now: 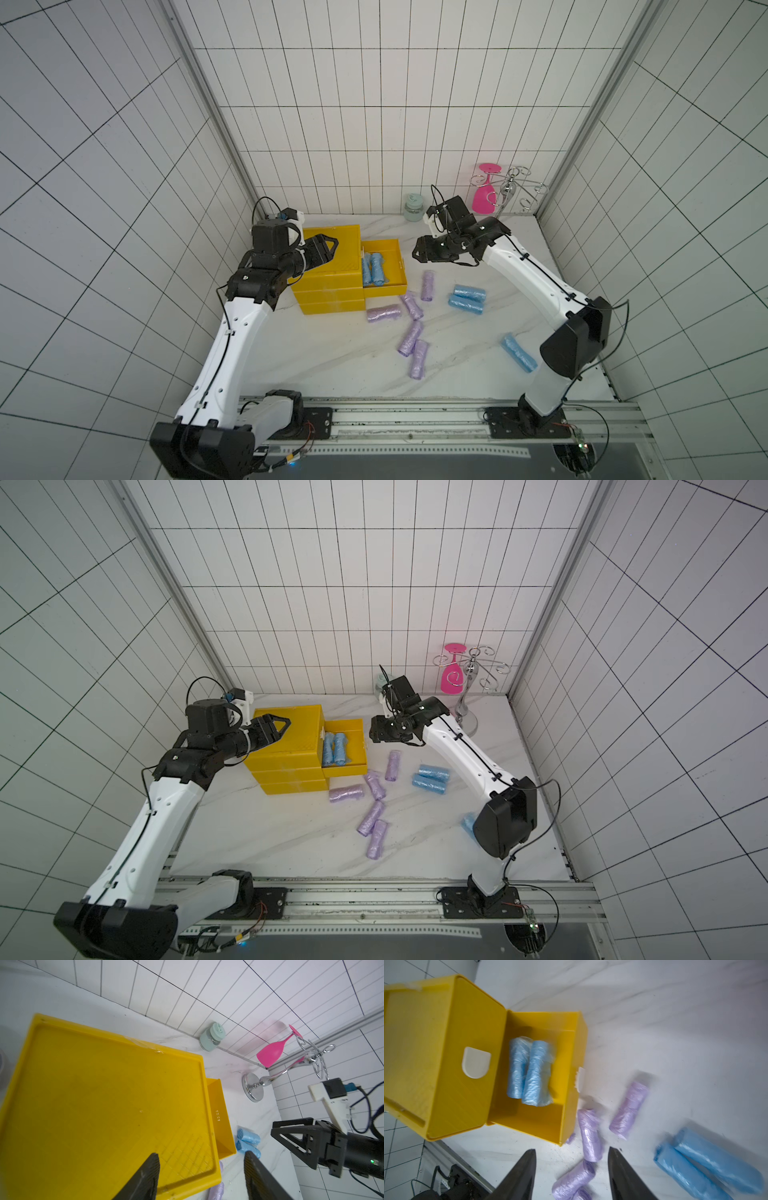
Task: Sort the rolls of trash bags by color and place them into the drawer
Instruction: Pick up the roll of trash bags from the center of the board.
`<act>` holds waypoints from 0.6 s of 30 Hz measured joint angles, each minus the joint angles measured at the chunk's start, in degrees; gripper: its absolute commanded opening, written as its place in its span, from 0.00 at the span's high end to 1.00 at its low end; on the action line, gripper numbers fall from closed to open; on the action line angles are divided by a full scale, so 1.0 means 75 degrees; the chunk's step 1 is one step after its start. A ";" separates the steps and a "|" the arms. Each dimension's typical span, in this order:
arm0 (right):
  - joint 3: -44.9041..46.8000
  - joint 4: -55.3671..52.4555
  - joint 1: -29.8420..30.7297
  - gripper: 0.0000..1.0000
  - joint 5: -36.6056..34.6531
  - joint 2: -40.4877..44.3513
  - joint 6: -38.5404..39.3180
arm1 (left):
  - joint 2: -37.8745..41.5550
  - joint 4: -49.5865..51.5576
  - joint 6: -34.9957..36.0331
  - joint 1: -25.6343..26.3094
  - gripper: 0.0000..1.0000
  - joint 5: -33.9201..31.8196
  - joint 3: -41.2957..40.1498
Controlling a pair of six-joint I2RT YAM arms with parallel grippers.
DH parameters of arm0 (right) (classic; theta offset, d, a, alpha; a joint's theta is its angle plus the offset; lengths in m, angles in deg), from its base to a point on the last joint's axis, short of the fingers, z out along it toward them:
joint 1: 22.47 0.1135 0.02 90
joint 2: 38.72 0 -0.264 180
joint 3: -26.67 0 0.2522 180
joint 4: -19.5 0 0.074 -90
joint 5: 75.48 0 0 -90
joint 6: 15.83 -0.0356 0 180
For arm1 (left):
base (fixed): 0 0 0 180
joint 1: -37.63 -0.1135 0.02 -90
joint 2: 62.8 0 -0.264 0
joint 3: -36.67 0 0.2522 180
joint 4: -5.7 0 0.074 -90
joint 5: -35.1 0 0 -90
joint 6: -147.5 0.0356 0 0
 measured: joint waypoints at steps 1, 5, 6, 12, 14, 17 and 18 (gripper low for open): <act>0.0420 0.0029 -0.0143 0.39 -0.0067 0.0221 0.0044 | 0.0102 0.0017 -0.0061 0.0227 0.36 -0.0070 -0.0041; 0.1988 0.0149 -0.0659 0.32 -0.0291 0.0781 0.0332 | 0.0504 0.0035 -0.0315 0.1250 0.36 -0.0388 -0.0277; 0.2349 0.0154 -0.0778 0.30 -0.0367 0.0833 0.0437 | 0.0597 0.0026 -0.0388 0.1460 0.36 -0.0440 -0.0367; 0.3480 0.0160 -0.0994 0.26 -0.0863 0.0694 0.0906 | 0.1163 -0.0015 -0.0877 0.2008 0.36 -0.0670 -0.1113; 0.3491 0.0221 -0.1014 0.25 -0.0959 0.0487 0.0991 | 0.1314 -0.0026 -0.0997 0.2043 0.36 -0.0723 -0.1303; 0.3488 0.0370 -0.1020 0.24 -0.1128 0.0131 0.1087 | 0.1495 -0.0044 -0.1119 0.2052 0.36 -0.0766 -0.1469; 0.3488 0.0408 -0.1020 0.24 -0.1189 -0.0006 0.1116 | 0.1547 -0.0044 -0.1145 0.2052 0.36 -0.0778 -0.1507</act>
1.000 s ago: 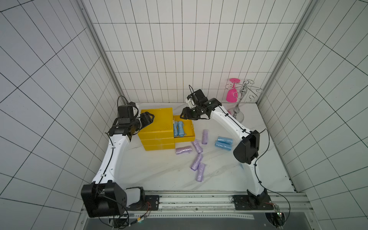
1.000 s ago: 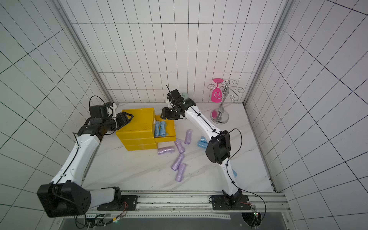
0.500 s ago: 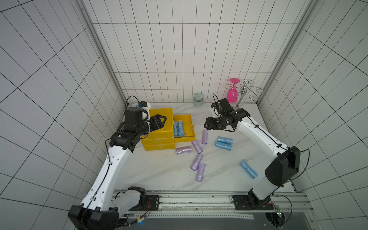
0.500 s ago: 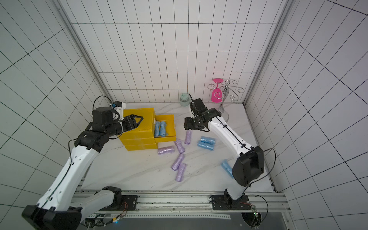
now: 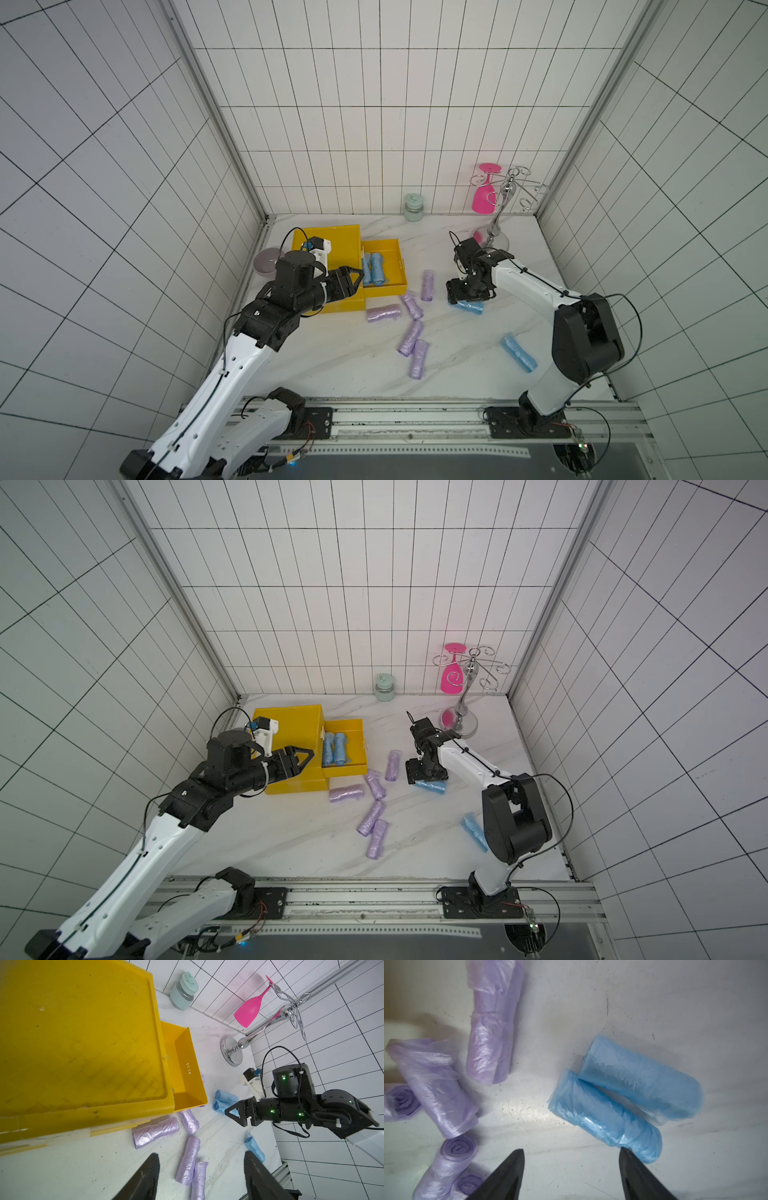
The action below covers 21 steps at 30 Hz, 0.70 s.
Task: Sort the rolls of trash bags by color and place them into the drawer
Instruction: Pick up the roll of trash bags from the center of the board.
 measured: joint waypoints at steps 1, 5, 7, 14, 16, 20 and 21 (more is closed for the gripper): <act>0.0000 0.0032 -0.0003 0.24 -0.0047 -0.0102 0.0020 | 0.0047 -0.0003 -0.0032 0.0000 0.36 -0.0012 -0.0035; 0.0000 0.0160 -0.0006 0.23 -0.0192 -0.0411 0.0090 | 0.0157 -0.0041 -0.0085 0.0000 0.36 -0.0020 -0.0175; 0.0000 0.0236 -0.0012 0.23 -0.0236 -0.0475 0.0108 | 0.0143 -0.0085 -0.0111 0.0000 0.36 -0.0015 -0.0230; -0.0003 0.0475 -0.0102 0.22 -0.0367 -0.0673 0.0242 | 0.0020 -0.0137 -0.0119 0.0000 0.36 0.0035 -0.0259; -0.0006 0.0539 -0.0122 0.22 -0.0396 -0.0801 0.0265 | 0.0003 -0.0169 -0.0119 0.0000 0.36 0.0055 -0.0259; 0.0000 0.0568 -0.0157 0.23 -0.0379 -0.1005 0.0265 | -0.0020 -0.0178 -0.0119 0.0000 0.36 0.0085 -0.0259; 0.0003 0.0562 -0.0157 0.24 -0.0353 -0.1008 0.0256 | -0.0023 -0.0178 -0.0119 0.0000 0.36 0.0090 -0.0259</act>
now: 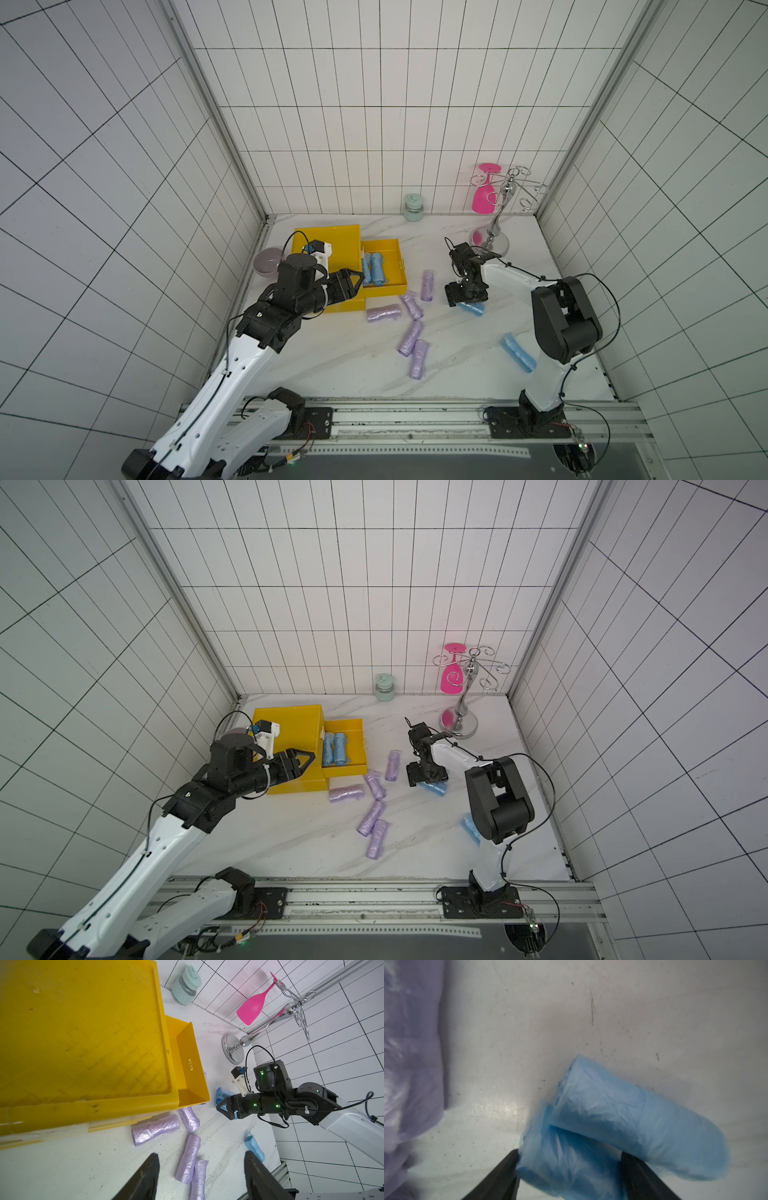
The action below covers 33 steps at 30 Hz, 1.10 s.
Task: Sort the rolls of trash bags by color and place them into the drawer
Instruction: Pick up the roll of trash bags from the center of the board.
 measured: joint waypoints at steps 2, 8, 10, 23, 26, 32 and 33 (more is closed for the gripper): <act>0.0058 0.0052 0.0000 0.25 0.0082 0.0032 -0.0038 | -0.0006 -0.0003 0.0000 0.0000 0.36 0.0012 0.0000; 0.0694 0.0102 0.0009 0.35 0.0379 0.0452 -0.0259 | -0.0029 -0.0082 0.0000 0.0000 0.36 0.0070 0.0000; 0.0851 0.0079 0.0032 0.44 0.0420 0.0615 -0.0329 | -0.0052 -0.0099 0.0000 0.0000 0.36 0.0090 0.0000; 0.1253 0.0085 0.0309 0.93 0.0393 0.1035 -0.0807 | -0.0087 -0.0111 -0.0020 0.0000 0.36 0.0157 0.0000; 0.1338 0.0041 0.0364 0.96 0.0411 0.1177 -0.0924 | -0.0149 -0.0096 0.0009 0.0000 0.35 0.0172 0.0032; 0.1332 -0.0210 0.0402 0.98 0.0644 0.1891 -0.1157 | -0.0560 0.0216 0.0393 -0.0038 0.35 0.0108 0.0737; 0.1326 -0.0262 0.0405 0.99 0.0697 0.2095 -0.1186 | -0.0653 0.0283 0.0481 -0.0073 0.35 0.0111 0.0912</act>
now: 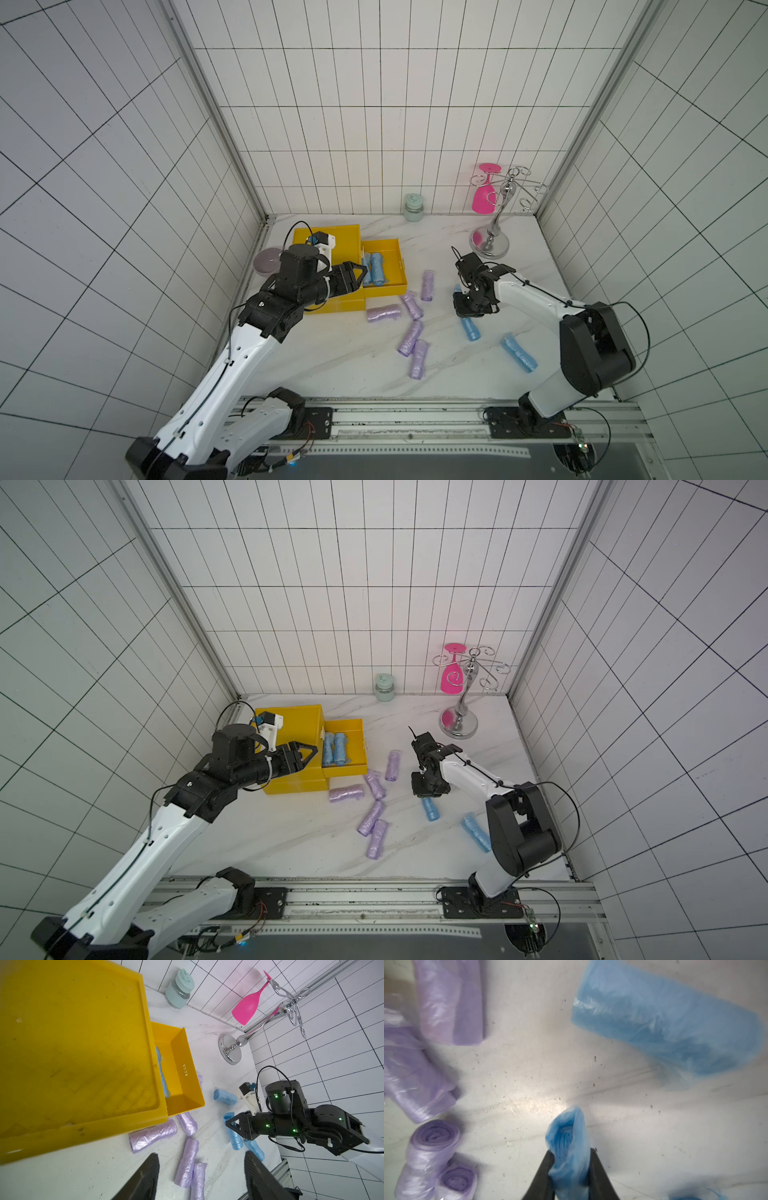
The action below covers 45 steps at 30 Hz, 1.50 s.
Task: Sort the rolls of trash bags by color and place them into the drawer
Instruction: Pick up the roll of trash bags from the center of the board, then place the roll of trash bags in the drawer.
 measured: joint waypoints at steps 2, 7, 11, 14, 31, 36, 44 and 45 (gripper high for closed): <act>-0.0064 -0.0111 0.0000 0.98 0.0166 0.0350 -0.0061 | -0.0166 0.0111 0.0178 -0.0160 0.35 -0.0003 0.0318; -0.0836 -0.0376 0.0003 0.98 0.0746 0.0627 -0.0184 | -0.0376 0.0385 0.0571 -0.0991 0.35 0.0111 0.0769; -0.1687 -0.0449 0.0015 0.98 0.1262 0.0618 -0.0289 | -0.0615 0.0688 0.0889 -0.1749 0.35 0.0306 0.1145; -0.2436 -0.0460 0.0061 0.98 0.1635 0.0495 -0.0402 | -0.0787 0.0883 0.1134 -0.2261 0.34 0.0379 0.1416; -0.5761 0.0128 0.0976 0.98 0.2914 -0.2436 -0.1355 | -0.1300 0.0836 0.1716 -0.3110 0.33 -0.0764 0.1547; -0.7035 0.0224 0.1160 0.98 0.3002 -0.3611 -0.1647 | -0.1469 0.0705 0.1746 -0.3179 0.34 -0.0822 0.1341; -0.8559 -0.0195 0.1253 0.97 0.2509 -0.4919 -0.1929 | -0.1521 0.0533 0.1714 -0.3194 0.34 -0.0635 0.1166; -0.8594 -0.0242 0.1256 0.97 0.2428 -0.4998 -0.1961 | -0.1521 0.0516 0.1702 -0.3194 0.34 -0.0577 0.1160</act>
